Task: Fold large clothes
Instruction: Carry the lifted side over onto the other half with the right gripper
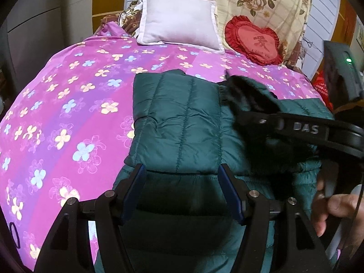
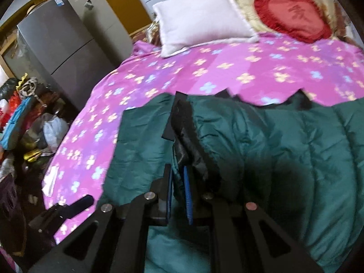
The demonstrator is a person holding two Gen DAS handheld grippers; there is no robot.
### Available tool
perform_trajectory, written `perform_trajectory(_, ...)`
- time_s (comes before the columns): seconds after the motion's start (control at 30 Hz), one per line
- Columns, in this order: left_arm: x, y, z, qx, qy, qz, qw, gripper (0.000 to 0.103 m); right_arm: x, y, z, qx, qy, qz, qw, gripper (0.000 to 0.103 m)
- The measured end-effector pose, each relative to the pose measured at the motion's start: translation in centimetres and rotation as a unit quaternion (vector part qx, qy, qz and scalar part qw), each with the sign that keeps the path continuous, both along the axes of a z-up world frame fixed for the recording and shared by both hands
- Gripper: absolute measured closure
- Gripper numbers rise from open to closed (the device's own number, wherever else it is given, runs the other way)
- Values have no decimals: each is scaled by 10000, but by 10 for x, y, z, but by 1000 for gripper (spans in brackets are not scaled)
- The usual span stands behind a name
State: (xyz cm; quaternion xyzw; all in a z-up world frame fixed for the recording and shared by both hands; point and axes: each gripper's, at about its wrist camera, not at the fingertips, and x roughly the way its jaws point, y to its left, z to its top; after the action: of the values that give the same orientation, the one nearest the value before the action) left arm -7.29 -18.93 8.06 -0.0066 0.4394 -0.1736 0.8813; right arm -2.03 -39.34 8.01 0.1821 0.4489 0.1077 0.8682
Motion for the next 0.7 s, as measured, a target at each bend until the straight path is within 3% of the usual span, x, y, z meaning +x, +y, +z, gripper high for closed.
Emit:
perform_trajectory(0.1, 0, 2, 0, -53, 20, 5, 10000, 56, 4, 4, -4, 312, 205, 71, 9993, 69)
perform_trajectory(0.17, 0, 4, 0, -119, 39, -7, 9999, 56, -2, 5, 5, 619, 31, 278, 9977, 41)
perform_trajectory(0.2, 0, 5, 0, -157, 42, -5, 9999, 56, -7, 5, 13, 637, -104, 332, 9974, 38)
perform_trajectory(0.4, 1, 13, 0, -473, 157, 195, 9986, 56, -31, -6, 45, 534, -482, 310, 9969, 34)
perform_trajectory(0.5, -1, 14, 0, -531, 174, 238, 9982, 56, -40, -18, 49, 808, -496, 287, 9951, 34)
perform_trajectory(0.7, -4, 10, 4, -473, 115, 193, 9986, 56, -52, -41, 41, 410, -402, -117, 9983, 31)
